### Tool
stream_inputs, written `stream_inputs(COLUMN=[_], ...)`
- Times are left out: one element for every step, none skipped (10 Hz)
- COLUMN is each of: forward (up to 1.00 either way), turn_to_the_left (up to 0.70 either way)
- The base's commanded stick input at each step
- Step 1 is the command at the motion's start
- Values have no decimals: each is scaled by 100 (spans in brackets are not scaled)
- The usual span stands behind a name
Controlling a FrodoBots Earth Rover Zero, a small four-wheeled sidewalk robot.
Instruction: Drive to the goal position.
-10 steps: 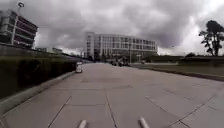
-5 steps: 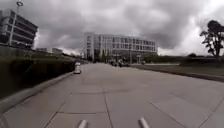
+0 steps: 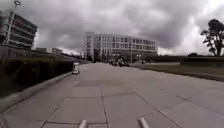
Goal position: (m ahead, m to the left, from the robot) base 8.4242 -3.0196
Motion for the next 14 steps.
stream_inputs(forward=[50,50,50,50,50,50,50,50,50,50,50,50,50,50], turn_to_the_left=[34,47,42,3,0,0,0,0,0,0,0,0,0,0])
